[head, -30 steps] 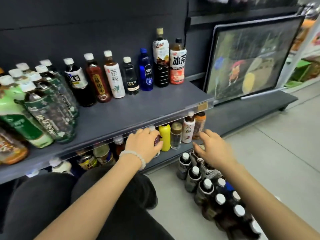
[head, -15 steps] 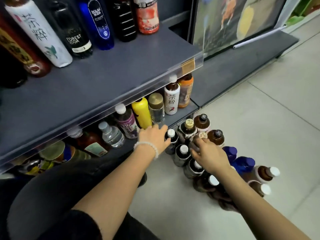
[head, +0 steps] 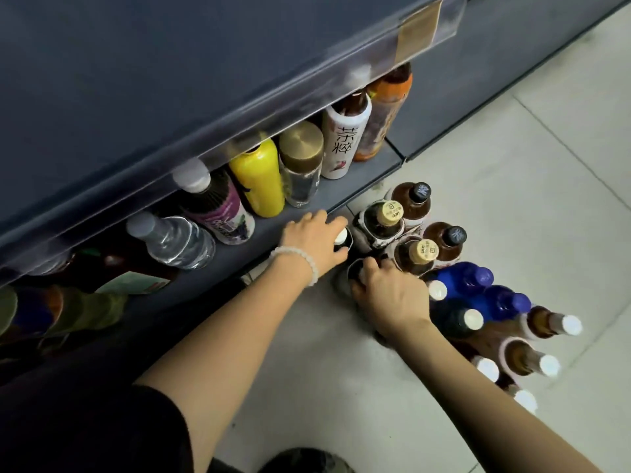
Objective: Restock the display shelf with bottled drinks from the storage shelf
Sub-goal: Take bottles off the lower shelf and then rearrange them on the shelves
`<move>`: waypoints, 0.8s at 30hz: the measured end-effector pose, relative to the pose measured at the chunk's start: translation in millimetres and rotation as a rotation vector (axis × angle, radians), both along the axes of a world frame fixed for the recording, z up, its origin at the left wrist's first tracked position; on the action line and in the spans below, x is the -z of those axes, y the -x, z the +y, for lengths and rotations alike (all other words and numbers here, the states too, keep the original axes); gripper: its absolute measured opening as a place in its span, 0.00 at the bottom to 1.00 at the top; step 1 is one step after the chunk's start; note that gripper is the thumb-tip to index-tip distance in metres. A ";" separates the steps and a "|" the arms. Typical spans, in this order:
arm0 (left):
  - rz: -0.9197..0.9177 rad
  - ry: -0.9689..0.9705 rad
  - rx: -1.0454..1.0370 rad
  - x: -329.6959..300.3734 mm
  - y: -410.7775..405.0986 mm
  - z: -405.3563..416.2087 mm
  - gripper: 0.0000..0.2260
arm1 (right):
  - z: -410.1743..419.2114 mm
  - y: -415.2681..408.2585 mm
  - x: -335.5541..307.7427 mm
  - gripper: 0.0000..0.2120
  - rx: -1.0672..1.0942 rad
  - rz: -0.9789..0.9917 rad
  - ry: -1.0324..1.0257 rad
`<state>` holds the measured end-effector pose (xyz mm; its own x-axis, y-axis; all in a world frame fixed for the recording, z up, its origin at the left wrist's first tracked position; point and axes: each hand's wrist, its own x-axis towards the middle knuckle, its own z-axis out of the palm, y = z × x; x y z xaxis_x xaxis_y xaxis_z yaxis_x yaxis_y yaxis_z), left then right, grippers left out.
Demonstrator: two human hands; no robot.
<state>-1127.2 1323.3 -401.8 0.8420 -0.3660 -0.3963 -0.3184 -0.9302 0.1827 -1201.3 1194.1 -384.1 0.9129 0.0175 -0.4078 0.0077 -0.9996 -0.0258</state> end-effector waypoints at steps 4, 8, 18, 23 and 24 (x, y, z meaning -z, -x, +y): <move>0.068 0.078 0.037 2.8 -3.5 3.4 0.16 | 2.2 -3.6 5.9 0.18 0.026 0.007 -0.006; 0.020 0.094 0.040 3.6 3.6 8.1 0.16 | -5.7 2.9 8.0 0.16 0.006 -0.014 -0.055; 0.016 0.022 0.038 -62.0 39.4 47.2 0.09 | -2.7 7.8 -24.0 0.13 0.049 -0.098 -0.251; -0.072 0.003 -0.009 -114.3 74.7 71.5 0.10 | 13.8 14.0 -73.8 0.13 -0.045 -0.242 -0.321; -0.102 0.002 -0.019 -125.4 81.9 77.5 0.09 | 17.9 17.0 -84.6 0.13 -0.060 -0.271 -0.332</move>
